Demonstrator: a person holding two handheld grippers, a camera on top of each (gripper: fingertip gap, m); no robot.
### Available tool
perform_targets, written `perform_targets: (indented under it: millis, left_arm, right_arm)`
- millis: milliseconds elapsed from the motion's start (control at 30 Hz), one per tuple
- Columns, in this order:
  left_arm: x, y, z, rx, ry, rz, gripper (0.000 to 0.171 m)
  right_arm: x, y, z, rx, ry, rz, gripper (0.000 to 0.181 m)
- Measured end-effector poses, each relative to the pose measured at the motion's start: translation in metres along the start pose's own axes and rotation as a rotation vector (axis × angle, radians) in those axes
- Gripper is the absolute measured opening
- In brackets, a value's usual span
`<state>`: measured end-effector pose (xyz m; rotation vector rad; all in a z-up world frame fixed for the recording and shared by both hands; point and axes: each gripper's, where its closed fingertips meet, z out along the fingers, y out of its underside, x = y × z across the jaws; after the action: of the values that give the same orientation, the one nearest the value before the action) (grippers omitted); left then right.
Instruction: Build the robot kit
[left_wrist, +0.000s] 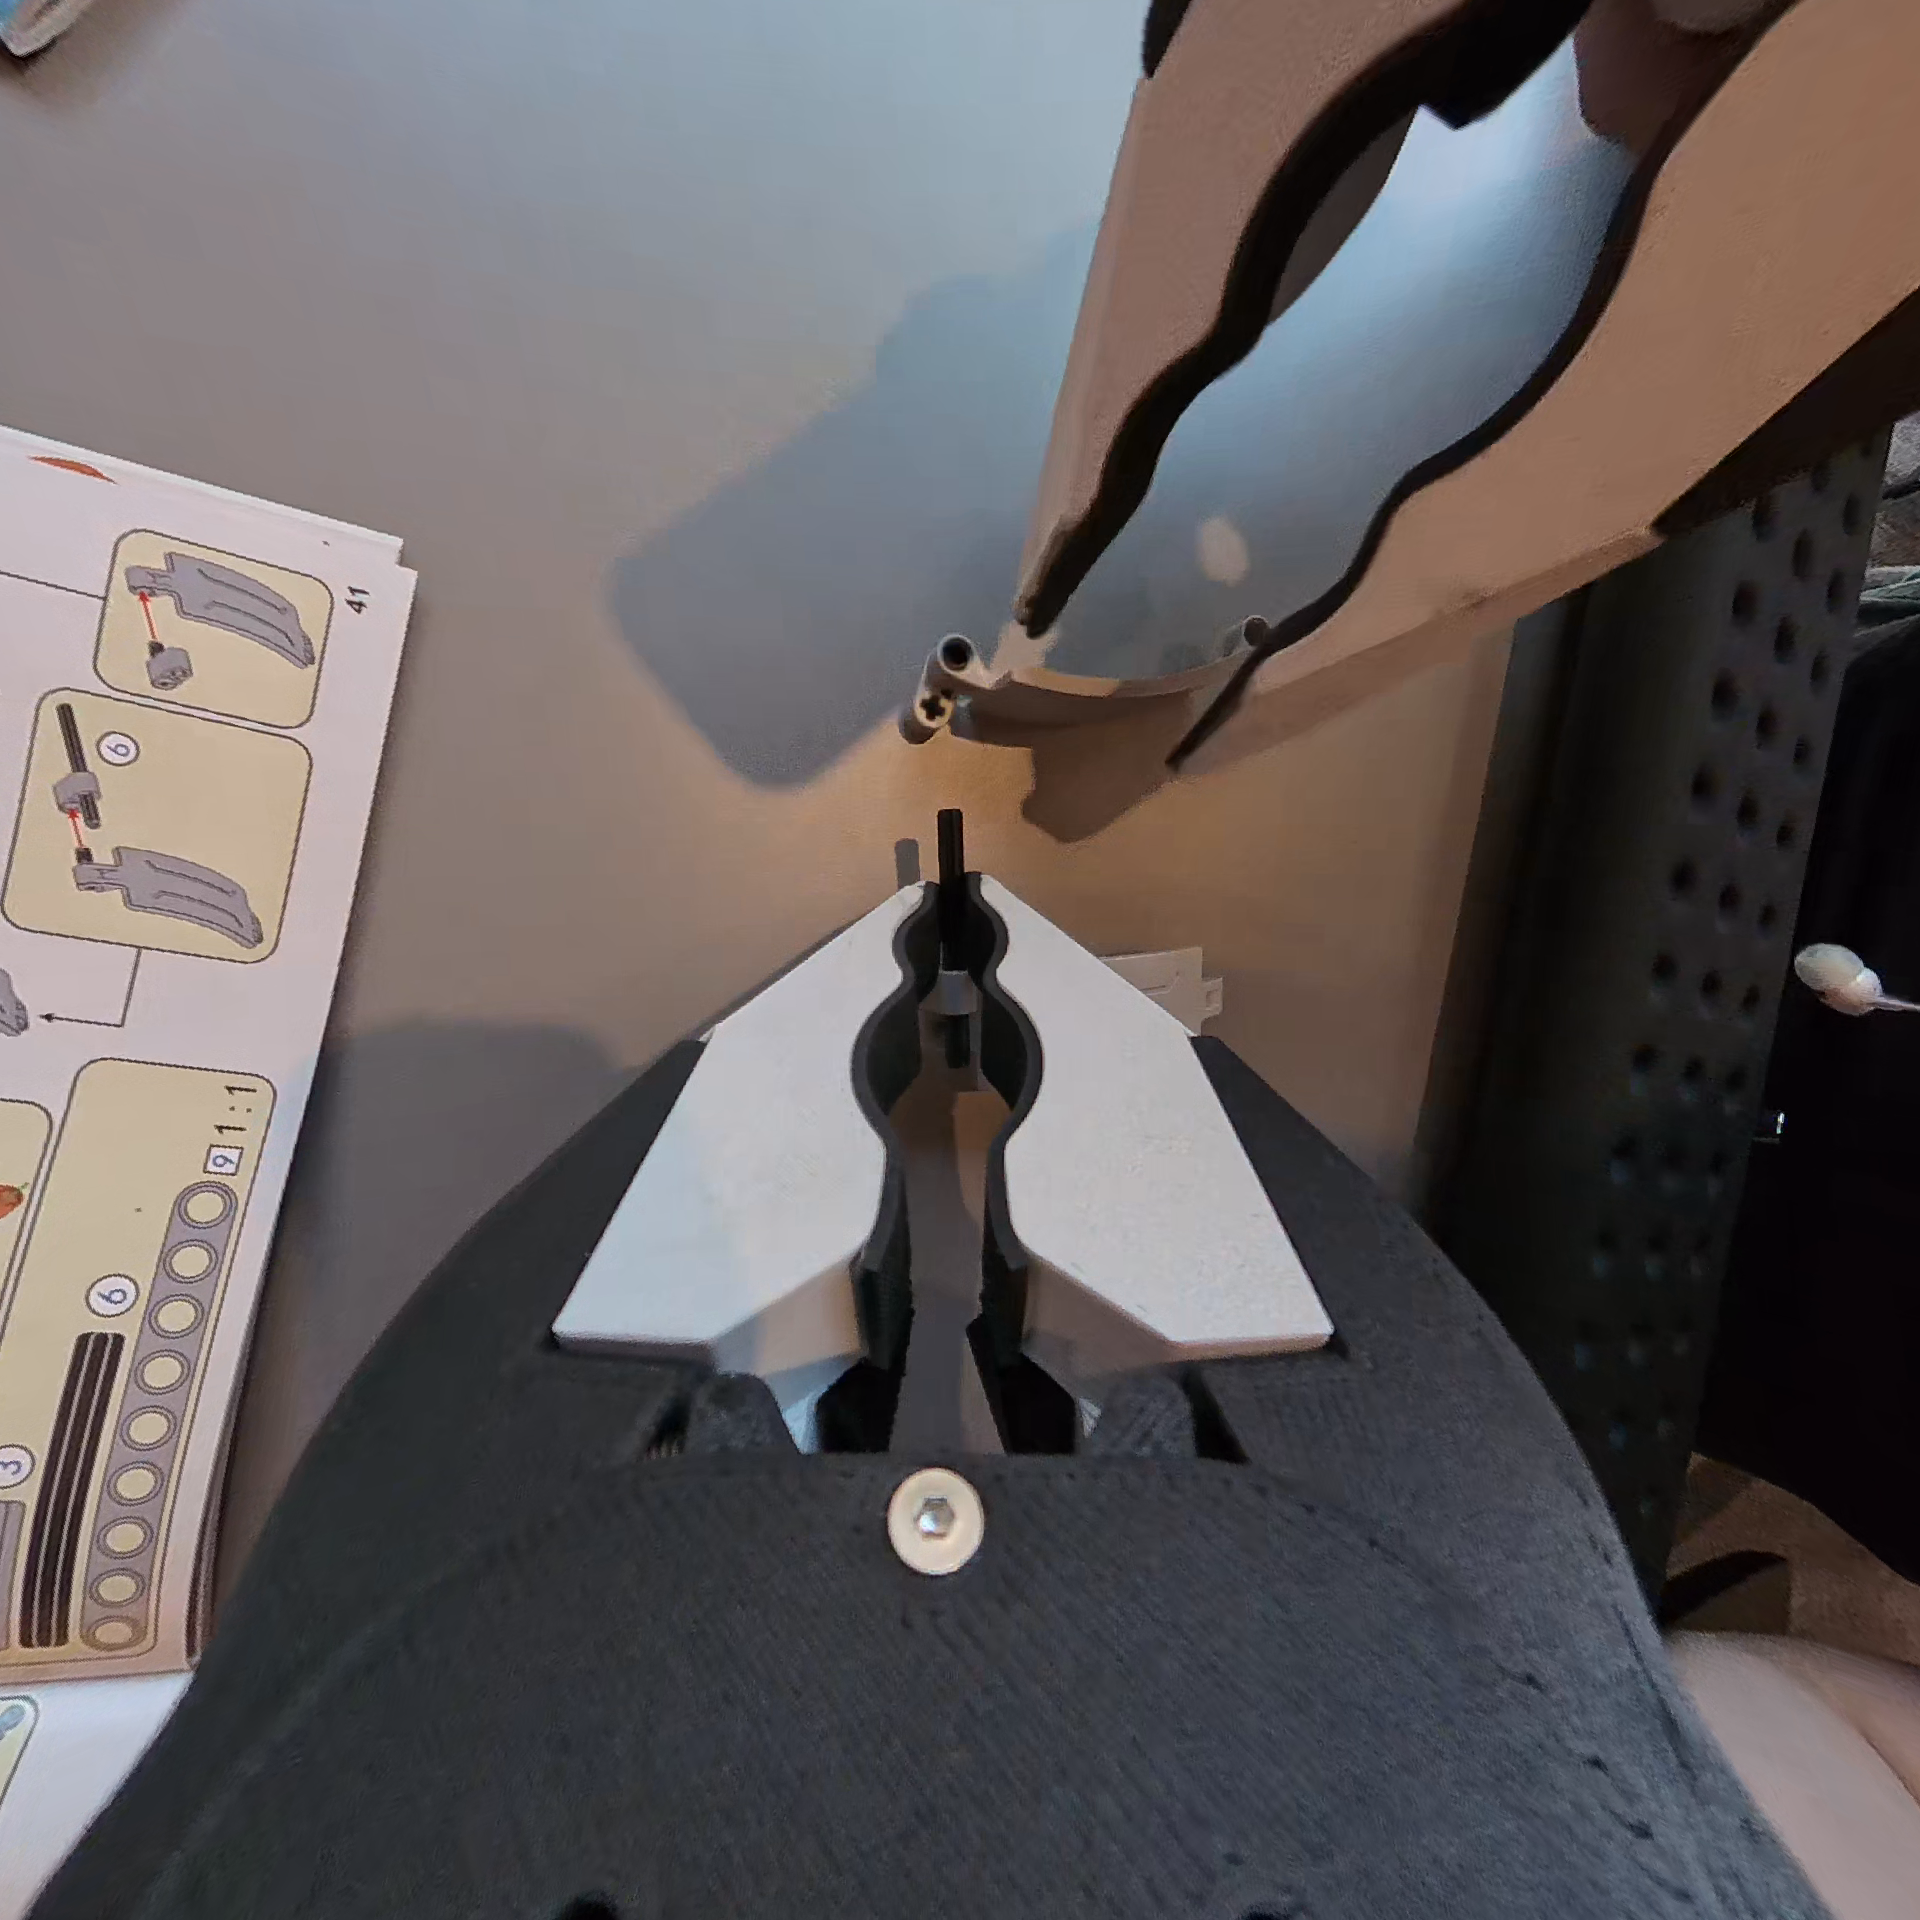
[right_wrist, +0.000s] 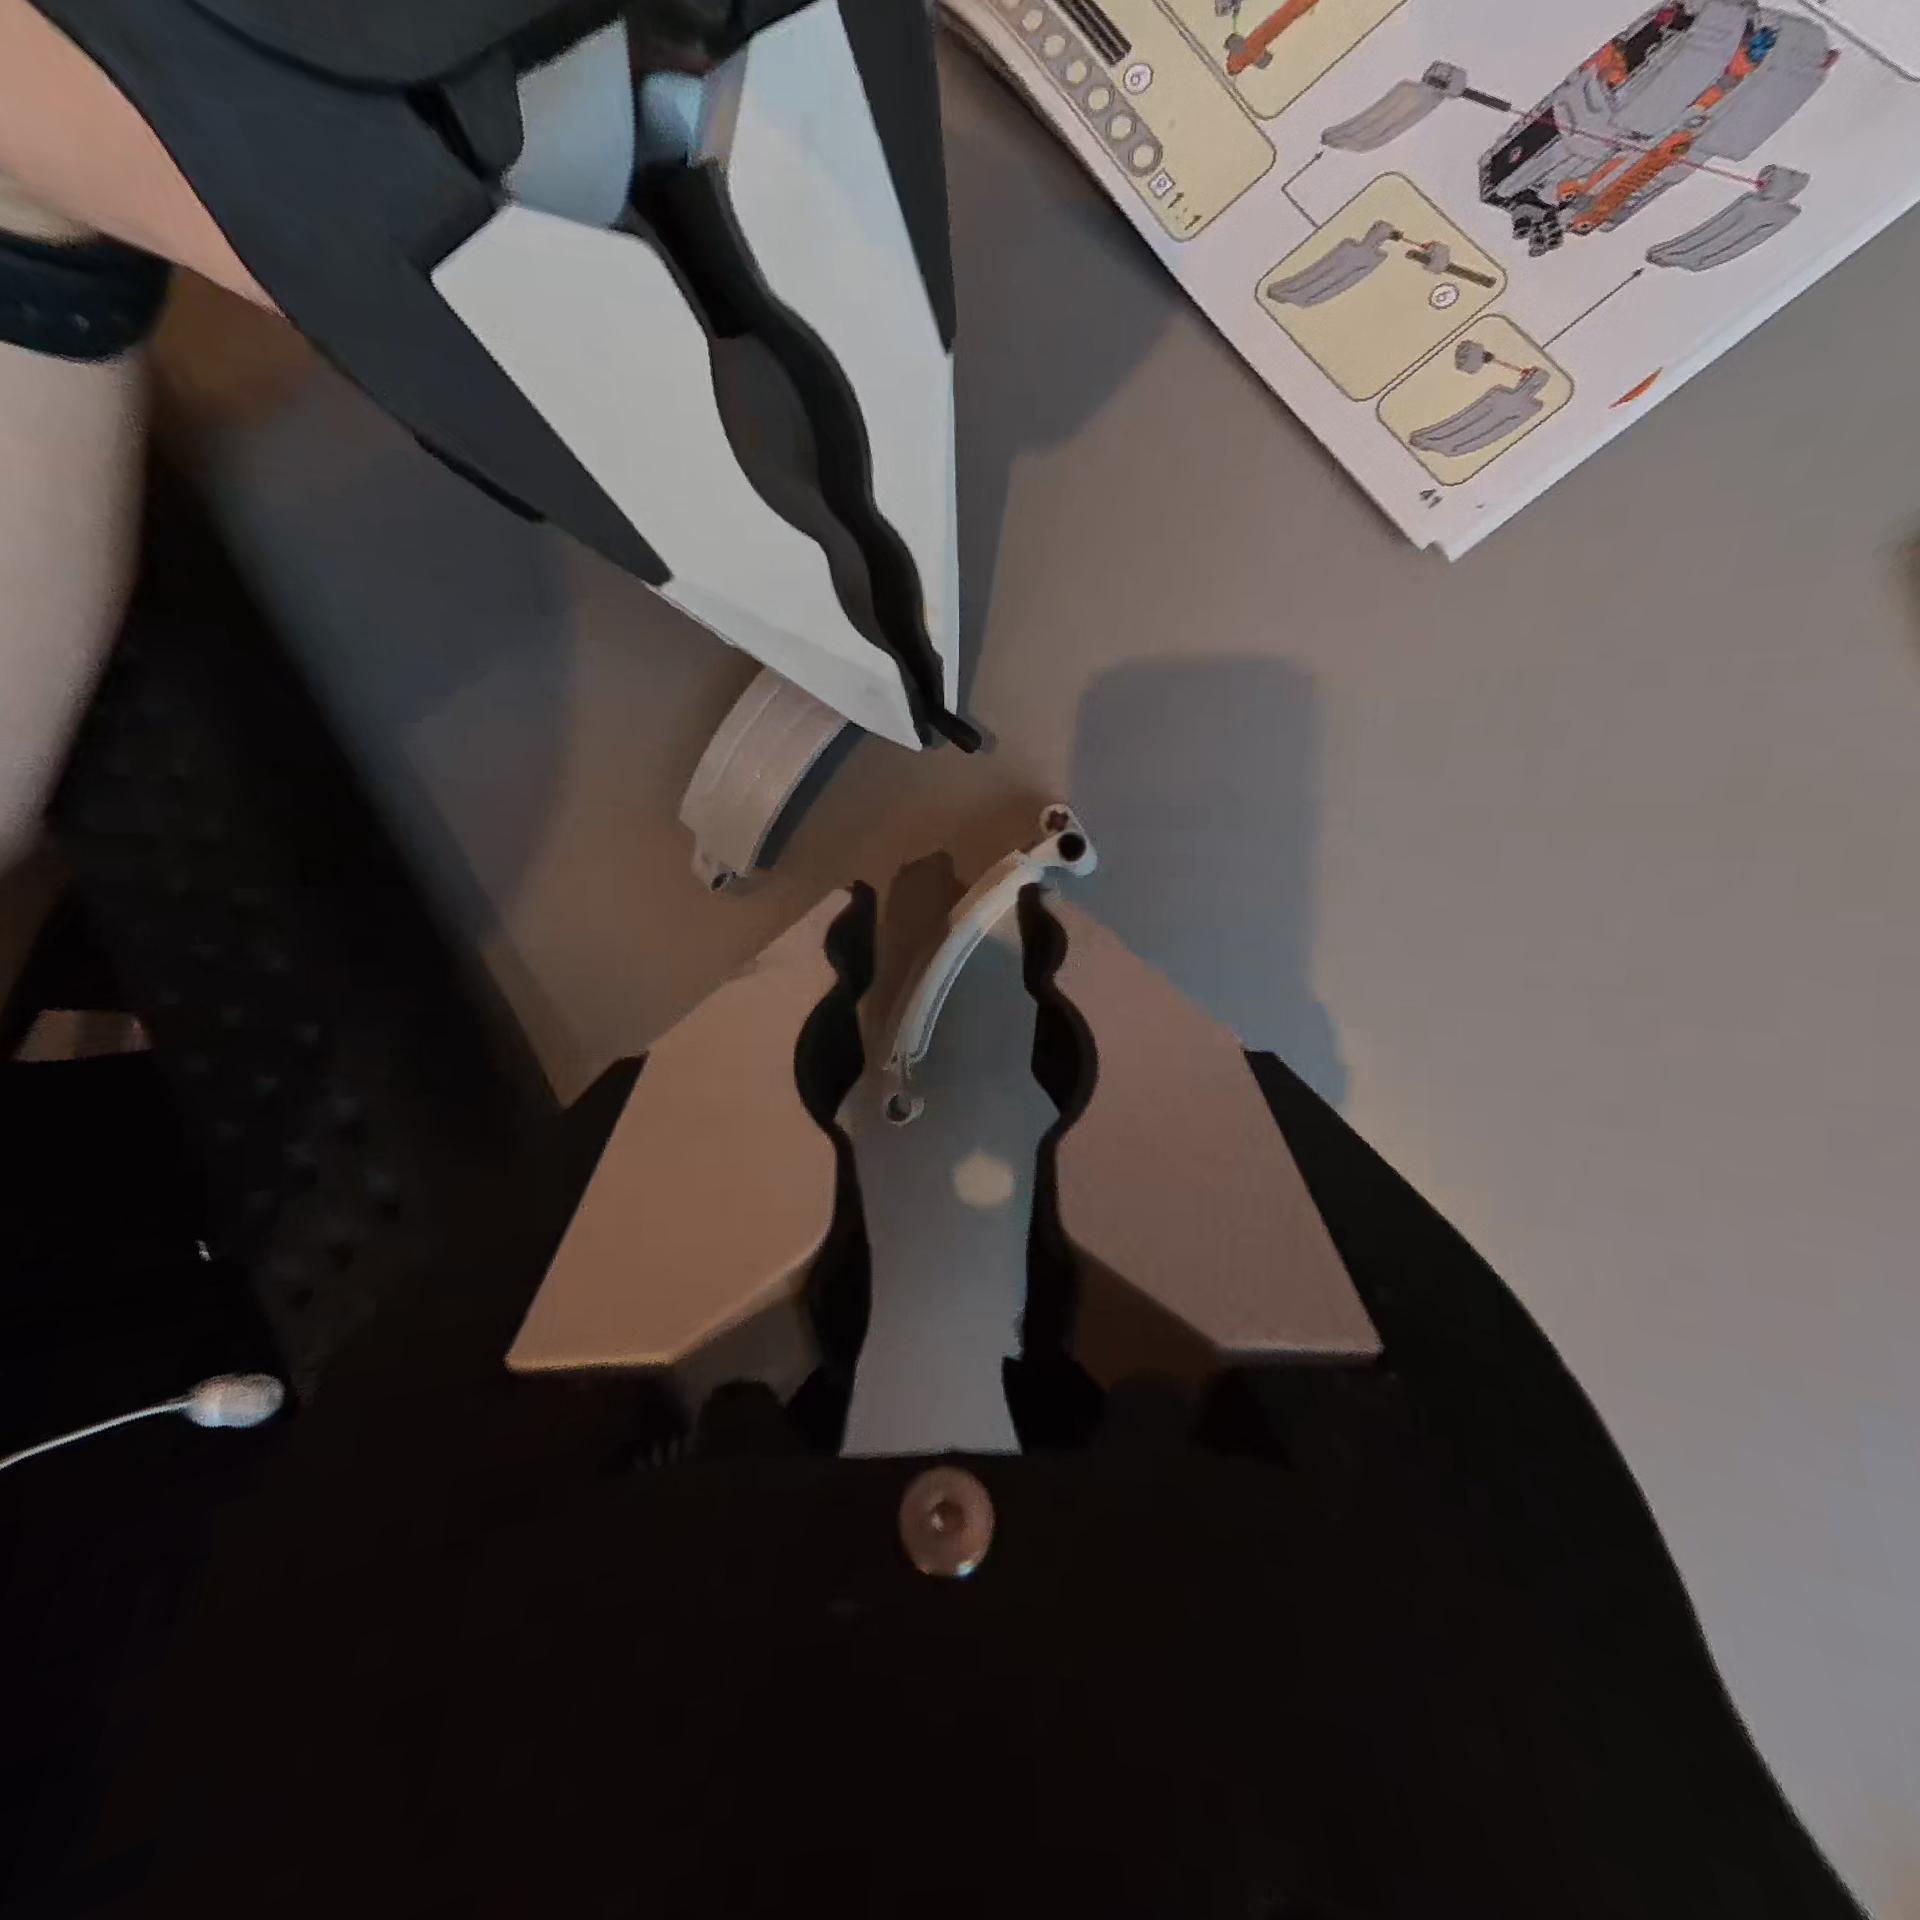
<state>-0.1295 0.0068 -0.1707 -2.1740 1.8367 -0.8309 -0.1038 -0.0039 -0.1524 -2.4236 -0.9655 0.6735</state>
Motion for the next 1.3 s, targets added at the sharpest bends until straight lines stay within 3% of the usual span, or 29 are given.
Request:
perform_targets:
  millis: [133,200,333,467,600,700,867,1000,1167,1300]
  left_arm:
    - [-0.001,0.000,0.000,0.000,0.000,-0.006,0.001]
    - [-0.001,0.000,-0.001,0.003,0.003,-0.008,0.001]
    - [-0.001,0.001,0.001,0.001,0.009,-0.009,0.002]
    - [0.000,0.001,0.002,-0.003,0.019,-0.010,0.002]
    - [0.001,0.001,0.003,-0.008,0.023,-0.008,0.002]
    - [0.002,0.002,0.004,-0.012,0.025,-0.010,0.002]
    - [0.002,0.003,0.004,-0.014,0.026,-0.016,0.002]
    - [0.001,0.004,0.004,-0.020,0.025,-0.018,0.002]
    - [-0.001,0.006,0.001,-0.019,0.023,-0.034,0.001]
    - [-0.001,0.006,0.001,-0.021,0.022,-0.030,0.002]
  right_arm:
    - [-0.002,0.011,0.005,-0.063,-0.065,0.014,0.002]
    - [0.002,0.008,0.004,-0.037,-0.109,0.065,0.000]
    - [0.002,0.003,0.001,0.004,-0.424,0.355,0.000]
    - [0.015,0.008,0.001,-0.017,-0.528,0.499,0.001]
    - [0.033,0.022,0.004,-0.069,-0.360,0.377,0.000]
    - [0.021,0.016,-0.005,-0.055,-0.434,0.325,0.016]
    - [0.021,0.011,-0.007,-0.020,-0.472,0.275,0.013]
    - [0.012,-0.008,-0.004,0.084,-0.482,0.123,0.014]
    - [0.010,-0.017,0.003,0.155,-0.394,-0.133,0.032]
    - [0.006,-0.025,0.003,0.227,-0.445,-0.297,0.024]
